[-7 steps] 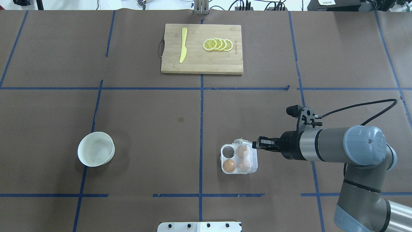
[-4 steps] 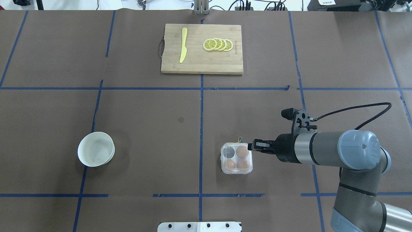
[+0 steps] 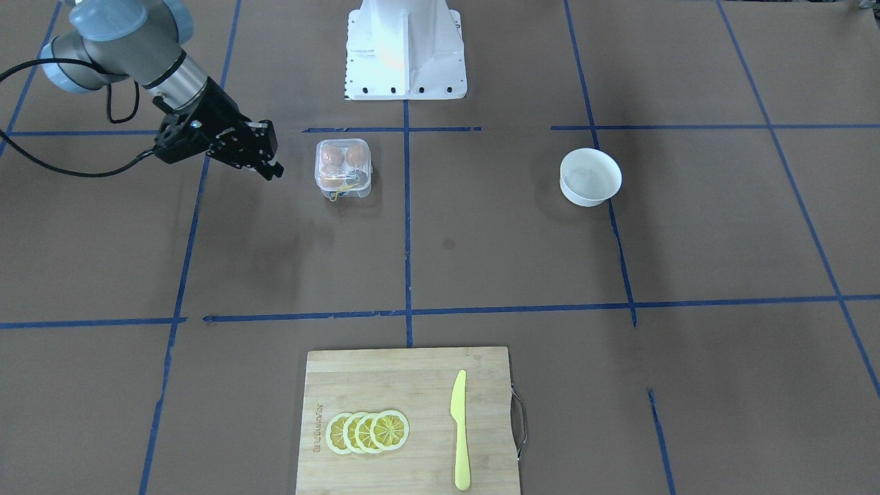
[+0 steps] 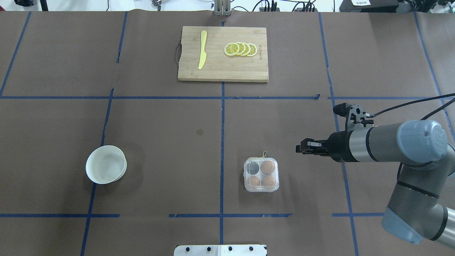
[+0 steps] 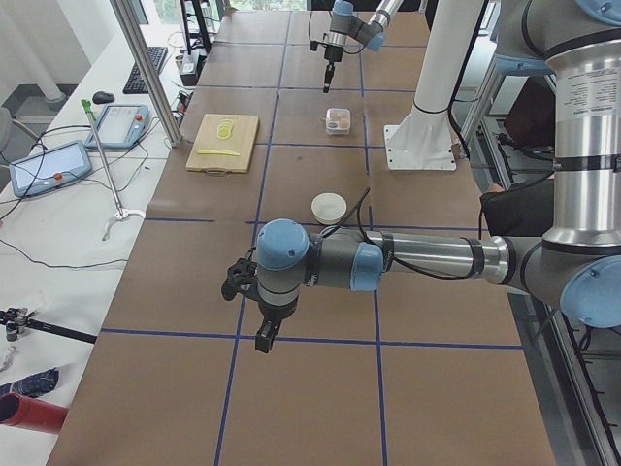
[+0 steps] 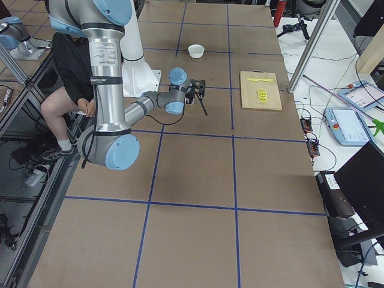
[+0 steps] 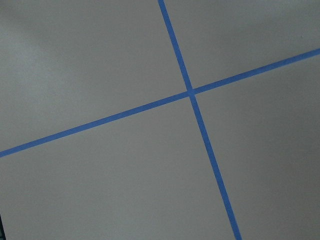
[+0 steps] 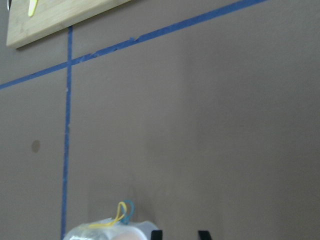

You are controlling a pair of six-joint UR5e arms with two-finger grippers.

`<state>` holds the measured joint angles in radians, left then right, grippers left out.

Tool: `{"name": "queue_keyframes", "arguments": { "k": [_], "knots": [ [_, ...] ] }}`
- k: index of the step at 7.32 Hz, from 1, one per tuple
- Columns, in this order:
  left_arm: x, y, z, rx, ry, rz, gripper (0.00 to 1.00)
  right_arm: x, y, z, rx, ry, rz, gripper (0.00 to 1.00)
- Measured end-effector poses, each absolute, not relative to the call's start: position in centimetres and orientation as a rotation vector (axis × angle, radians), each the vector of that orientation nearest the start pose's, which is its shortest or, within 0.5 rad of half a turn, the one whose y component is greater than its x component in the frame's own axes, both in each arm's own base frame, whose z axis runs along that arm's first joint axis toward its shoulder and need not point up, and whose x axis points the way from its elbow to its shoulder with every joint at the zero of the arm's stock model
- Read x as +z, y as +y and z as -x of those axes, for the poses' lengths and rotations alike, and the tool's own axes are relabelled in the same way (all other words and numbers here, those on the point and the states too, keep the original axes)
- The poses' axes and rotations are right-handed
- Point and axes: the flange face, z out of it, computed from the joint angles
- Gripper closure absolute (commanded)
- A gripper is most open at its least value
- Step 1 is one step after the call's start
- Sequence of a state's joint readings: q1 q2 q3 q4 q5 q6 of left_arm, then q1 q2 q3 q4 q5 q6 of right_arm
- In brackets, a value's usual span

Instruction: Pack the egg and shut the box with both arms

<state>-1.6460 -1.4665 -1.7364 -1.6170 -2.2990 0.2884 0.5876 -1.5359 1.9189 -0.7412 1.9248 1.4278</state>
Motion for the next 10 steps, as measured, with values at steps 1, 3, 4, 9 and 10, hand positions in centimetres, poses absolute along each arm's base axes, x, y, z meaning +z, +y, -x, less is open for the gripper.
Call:
{"name": "queue_keyframes", "arguments": {
  "k": [1,3,4,9,10],
  "knots": [
    [62.4,-44.8,10.1,0.243,0.699,-0.233,0.0,40.4,-37.6,33.4,0.15,-1.172,-0.15,0.0],
    [62.4,-44.8,10.2,0.243,0.697,-0.235,0.0,47.5,-40.9,25.5,0.053,-1.001,-0.178,0.0],
    [62.2,-44.7,10.2,0.243,0.696,-0.238,0.0,50.8,-42.4,20.6,0.01,-0.925,-0.181,0.0],
    [62.5,-44.0,10.3,0.242,0.696,-0.234,0.0,60.1,-43.0,-3.3,-0.162,-0.67,-0.108,0.0],
    [62.6,-44.0,10.3,0.239,0.695,-0.232,0.0,61.1,-41.9,-4.8,-0.146,-0.669,-0.071,0.0]
  ]
}}
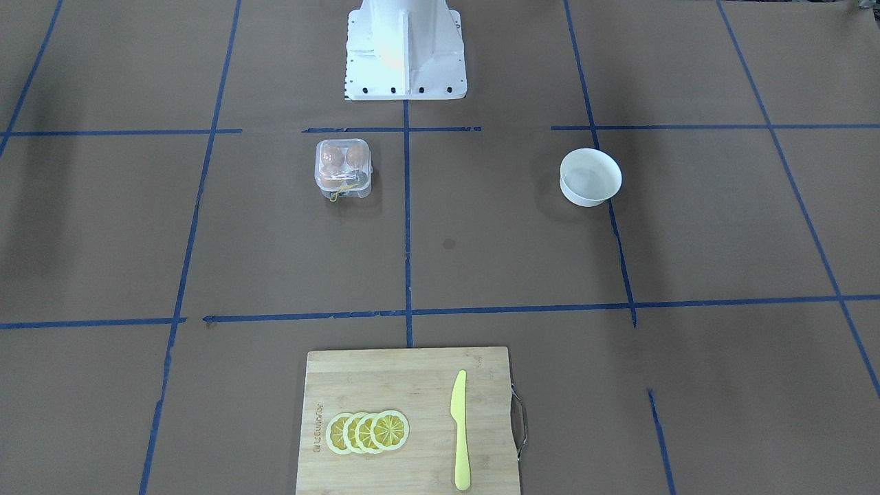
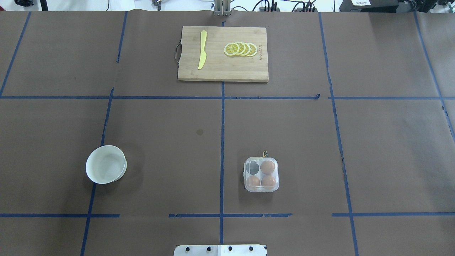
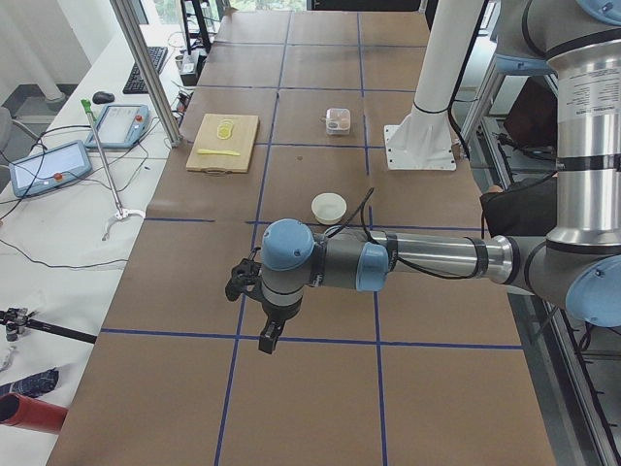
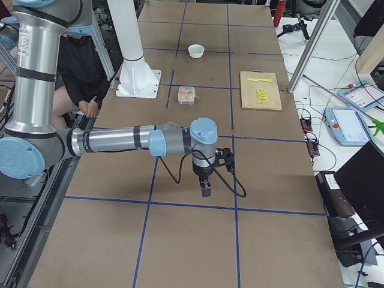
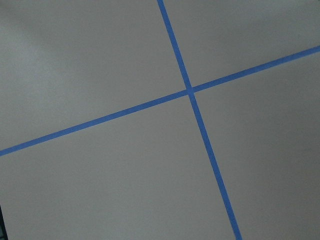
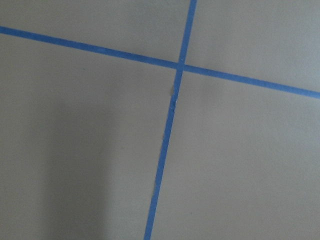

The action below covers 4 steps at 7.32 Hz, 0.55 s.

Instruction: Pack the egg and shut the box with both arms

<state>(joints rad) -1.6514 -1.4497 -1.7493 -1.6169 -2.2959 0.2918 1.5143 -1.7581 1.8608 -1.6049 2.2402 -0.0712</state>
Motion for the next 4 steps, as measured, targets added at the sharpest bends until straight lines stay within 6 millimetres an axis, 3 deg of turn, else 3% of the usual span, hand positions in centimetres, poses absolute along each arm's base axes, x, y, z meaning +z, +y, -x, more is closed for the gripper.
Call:
{"name": "queue_keyframes", "arguments": {
  "k": [2,4],
  "knots": [
    [63.0,-44.0,10.2,0.231,0.696,-0.218,0.0,63.3,-39.7,-5.5,-0.113,-0.687,-0.006,0.0],
    [63.4,-43.8,10.1,0.216,0.704,-0.17,0.0,64.5,-38.8,-5.3,-0.097,-0.721,0.024,0.0]
  ]
}}
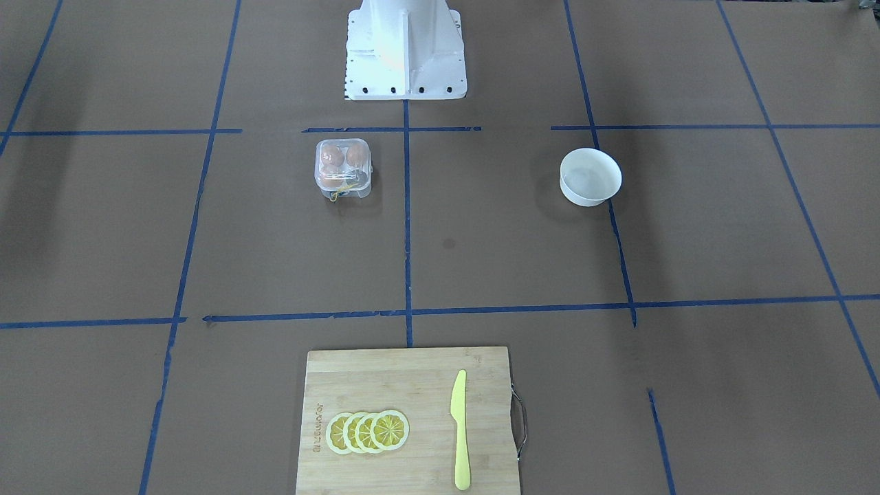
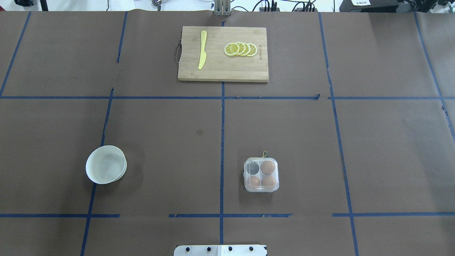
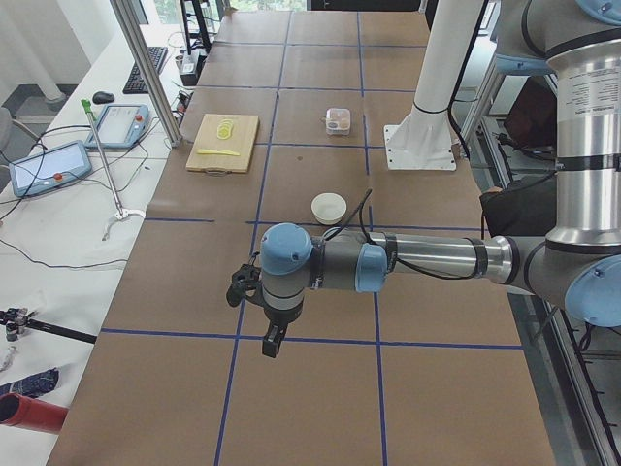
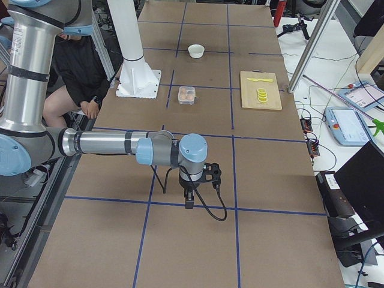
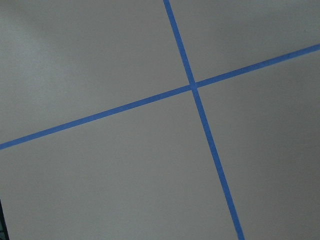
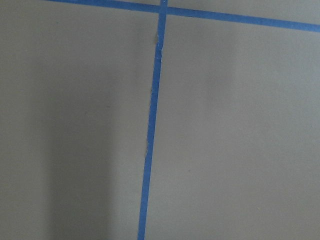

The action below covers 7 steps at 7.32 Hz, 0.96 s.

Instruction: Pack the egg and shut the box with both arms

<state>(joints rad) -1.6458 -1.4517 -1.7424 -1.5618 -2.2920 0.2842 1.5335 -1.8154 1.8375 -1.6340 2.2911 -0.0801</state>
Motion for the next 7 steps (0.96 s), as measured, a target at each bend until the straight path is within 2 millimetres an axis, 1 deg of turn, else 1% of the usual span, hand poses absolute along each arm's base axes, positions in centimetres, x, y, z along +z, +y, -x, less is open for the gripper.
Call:
{"name": "queue_keyframes", "arguments": {
  "k": [3,7],
  "knots": [
    [63.64,-43.57,9.92,0.215,0.709,-0.145,0.0,64.98,-38.65,-5.29,-0.095,-0.728,0.031,0.0],
    [63.45,-43.6,9.9,0.221,0.71,-0.152,0.0,64.95,-38.65,-5.29,-0.092,-0.729,0.031,0.0]
  ]
}}
